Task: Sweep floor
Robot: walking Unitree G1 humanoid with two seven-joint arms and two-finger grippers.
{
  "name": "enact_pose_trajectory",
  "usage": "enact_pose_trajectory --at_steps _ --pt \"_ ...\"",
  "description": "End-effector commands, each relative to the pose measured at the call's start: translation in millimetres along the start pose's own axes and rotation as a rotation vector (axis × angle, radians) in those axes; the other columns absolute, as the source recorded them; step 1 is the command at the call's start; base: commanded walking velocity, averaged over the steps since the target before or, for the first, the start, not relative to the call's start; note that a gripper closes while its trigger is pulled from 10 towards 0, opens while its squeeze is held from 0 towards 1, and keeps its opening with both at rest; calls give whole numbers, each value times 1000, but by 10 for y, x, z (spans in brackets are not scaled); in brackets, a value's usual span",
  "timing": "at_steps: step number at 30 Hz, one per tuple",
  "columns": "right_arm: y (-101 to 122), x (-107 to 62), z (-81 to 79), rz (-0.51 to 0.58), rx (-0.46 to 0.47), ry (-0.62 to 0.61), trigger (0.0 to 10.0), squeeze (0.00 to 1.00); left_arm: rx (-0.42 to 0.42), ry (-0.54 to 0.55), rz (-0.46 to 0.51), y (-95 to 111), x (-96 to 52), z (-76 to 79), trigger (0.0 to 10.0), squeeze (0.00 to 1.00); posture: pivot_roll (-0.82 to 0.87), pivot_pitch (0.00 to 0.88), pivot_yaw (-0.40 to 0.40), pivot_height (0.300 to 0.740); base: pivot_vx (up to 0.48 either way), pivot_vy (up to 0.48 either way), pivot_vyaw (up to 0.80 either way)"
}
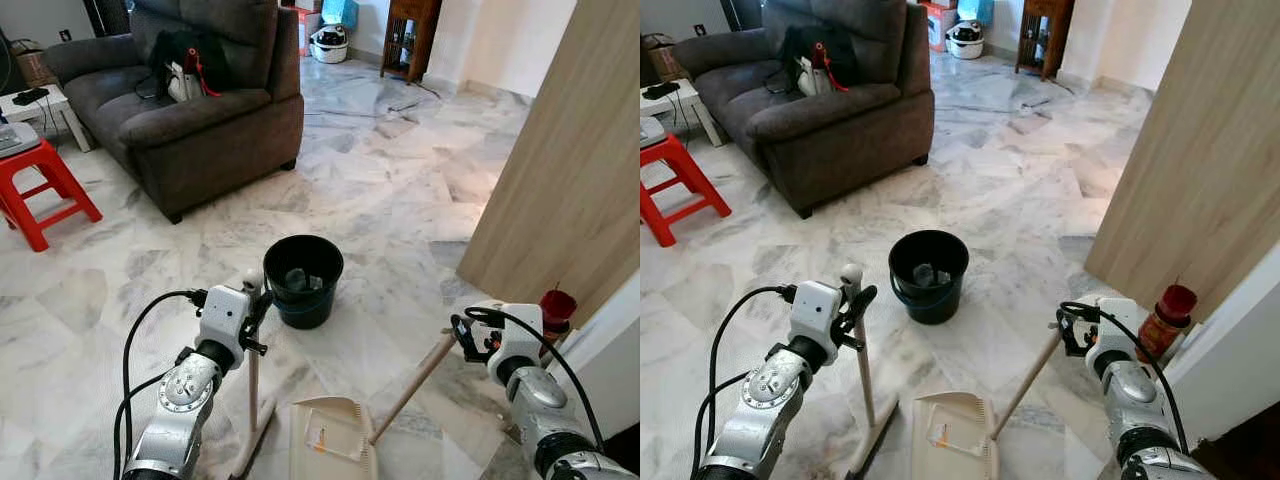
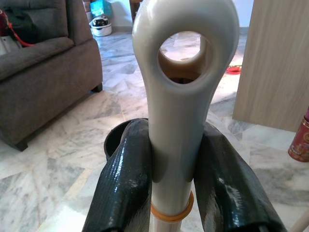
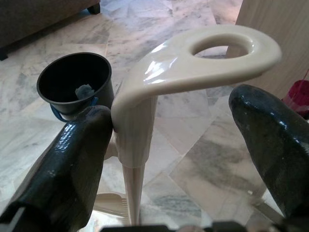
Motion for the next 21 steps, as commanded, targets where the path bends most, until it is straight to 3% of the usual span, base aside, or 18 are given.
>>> enact_pose_trajectory --at_steps 1,7,16,21 --pt "69 23 -46 21 6 27 10000 0 8 -5 38 107 33 -3 10000 0 121 0 -5 740 0 0 0" --pt "102 20 -224 41 41 161 10000 0 6 -12 38 108 31 10 10000 0 121 0 -3 740 0 0 0" --pt "12 11 -242 -4 8 169 10000 0 3 -16 38 111 37 15 10000 0 122 0 -6 740 0 0 0" --pt "-40 10 -162 -26 -5 100 10000 0 5 -15 37 110 41 12 10000 0 121 0 -7 740 0 0 0"
Point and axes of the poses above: a point about 5 cm out from each wrist's last joint towards the gripper, its own x axis pointing out of the wrist towards the gripper, its own y axis along the axis of the wrist's last joint, z = x × y, the point moved 6 cm from there along x, pointing out of the wrist towards the gripper
